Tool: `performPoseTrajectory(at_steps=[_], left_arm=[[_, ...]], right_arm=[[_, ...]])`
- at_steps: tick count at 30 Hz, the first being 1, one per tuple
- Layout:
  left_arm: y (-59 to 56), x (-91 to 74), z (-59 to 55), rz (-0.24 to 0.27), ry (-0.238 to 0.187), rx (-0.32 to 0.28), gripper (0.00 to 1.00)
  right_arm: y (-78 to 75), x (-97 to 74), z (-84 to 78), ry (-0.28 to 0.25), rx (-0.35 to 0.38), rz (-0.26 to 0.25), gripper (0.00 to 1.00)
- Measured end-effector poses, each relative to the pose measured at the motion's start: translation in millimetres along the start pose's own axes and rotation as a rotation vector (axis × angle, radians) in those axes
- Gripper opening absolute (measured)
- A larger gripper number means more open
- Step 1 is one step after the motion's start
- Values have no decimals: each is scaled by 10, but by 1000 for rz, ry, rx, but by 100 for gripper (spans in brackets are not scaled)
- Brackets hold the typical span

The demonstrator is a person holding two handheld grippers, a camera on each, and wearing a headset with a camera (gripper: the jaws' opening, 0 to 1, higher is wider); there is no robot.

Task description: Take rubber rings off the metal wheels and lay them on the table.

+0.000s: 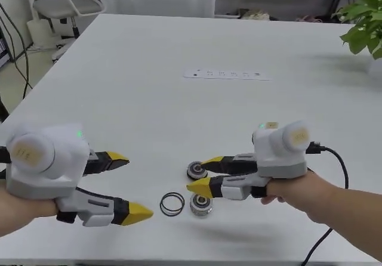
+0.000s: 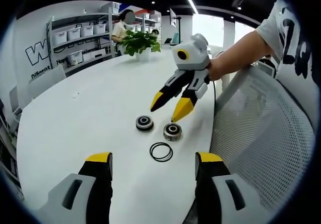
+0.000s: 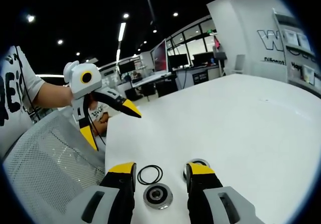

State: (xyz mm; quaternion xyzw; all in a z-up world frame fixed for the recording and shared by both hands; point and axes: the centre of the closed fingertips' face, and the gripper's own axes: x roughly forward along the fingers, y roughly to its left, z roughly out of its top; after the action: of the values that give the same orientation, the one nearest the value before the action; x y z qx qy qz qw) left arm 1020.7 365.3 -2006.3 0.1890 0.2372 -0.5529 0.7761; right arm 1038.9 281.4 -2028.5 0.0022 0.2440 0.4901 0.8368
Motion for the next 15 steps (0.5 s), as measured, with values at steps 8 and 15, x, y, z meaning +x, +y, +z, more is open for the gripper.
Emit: performPoseTrajectory(at_steps=[8, 15], left_arm=[[35, 53, 82, -5, -10, 3, 64], [69, 118, 152, -7, -18, 11, 63]], right_arm=[[-83, -72, 0, -2, -2, -21, 38], [-163, -111, -13, -3, -3, -41, 38]])
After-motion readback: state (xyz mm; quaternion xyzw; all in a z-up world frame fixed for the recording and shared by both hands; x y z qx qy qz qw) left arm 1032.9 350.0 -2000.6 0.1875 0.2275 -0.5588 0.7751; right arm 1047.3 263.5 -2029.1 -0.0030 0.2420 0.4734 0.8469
